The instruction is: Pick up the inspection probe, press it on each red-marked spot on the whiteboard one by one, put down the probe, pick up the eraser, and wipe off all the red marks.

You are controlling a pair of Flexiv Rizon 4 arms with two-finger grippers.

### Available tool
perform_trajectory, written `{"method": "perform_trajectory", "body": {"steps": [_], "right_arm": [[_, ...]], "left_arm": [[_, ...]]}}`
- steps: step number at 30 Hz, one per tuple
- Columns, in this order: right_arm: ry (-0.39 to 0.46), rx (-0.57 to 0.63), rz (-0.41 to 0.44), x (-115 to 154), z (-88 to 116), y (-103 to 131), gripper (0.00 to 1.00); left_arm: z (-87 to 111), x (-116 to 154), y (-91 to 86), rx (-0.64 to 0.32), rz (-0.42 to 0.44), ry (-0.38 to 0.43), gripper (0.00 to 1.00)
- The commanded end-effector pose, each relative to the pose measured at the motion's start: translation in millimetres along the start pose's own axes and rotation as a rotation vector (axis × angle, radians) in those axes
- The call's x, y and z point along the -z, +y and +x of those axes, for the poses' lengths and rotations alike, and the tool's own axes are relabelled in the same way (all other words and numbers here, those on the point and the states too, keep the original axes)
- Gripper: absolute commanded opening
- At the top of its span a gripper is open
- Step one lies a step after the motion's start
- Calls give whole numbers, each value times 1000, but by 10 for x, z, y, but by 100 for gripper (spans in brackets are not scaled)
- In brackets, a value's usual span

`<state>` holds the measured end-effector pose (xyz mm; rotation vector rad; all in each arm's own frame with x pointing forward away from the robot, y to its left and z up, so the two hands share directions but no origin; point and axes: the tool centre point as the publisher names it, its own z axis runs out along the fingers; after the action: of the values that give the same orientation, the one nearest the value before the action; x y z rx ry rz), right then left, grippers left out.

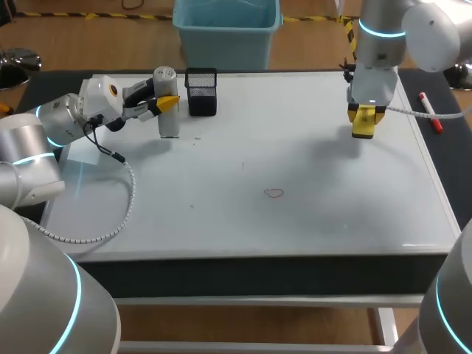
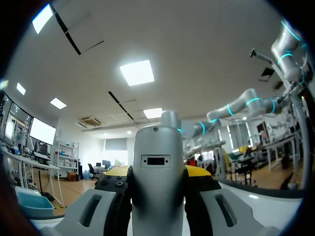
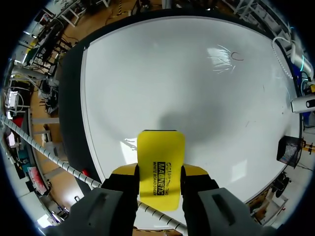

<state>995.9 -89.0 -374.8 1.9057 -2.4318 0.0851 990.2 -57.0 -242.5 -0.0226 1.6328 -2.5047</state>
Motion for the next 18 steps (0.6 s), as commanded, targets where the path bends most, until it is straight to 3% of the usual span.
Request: {"method": "perform_trajectory", "body": {"steps": [1, 9, 18], "right_arm": [[1, 2, 1, 14, 15, 0, 0], [1, 2, 1, 14, 15, 0, 0], [1, 2, 1, 14, 15, 0, 0]], "left_arm": [[-9, -2, -5, 0, 2, 2, 0], [-9, -2, -5, 0, 2, 2, 0], [420, -356, 68, -2, 8, 108, 0]]}}
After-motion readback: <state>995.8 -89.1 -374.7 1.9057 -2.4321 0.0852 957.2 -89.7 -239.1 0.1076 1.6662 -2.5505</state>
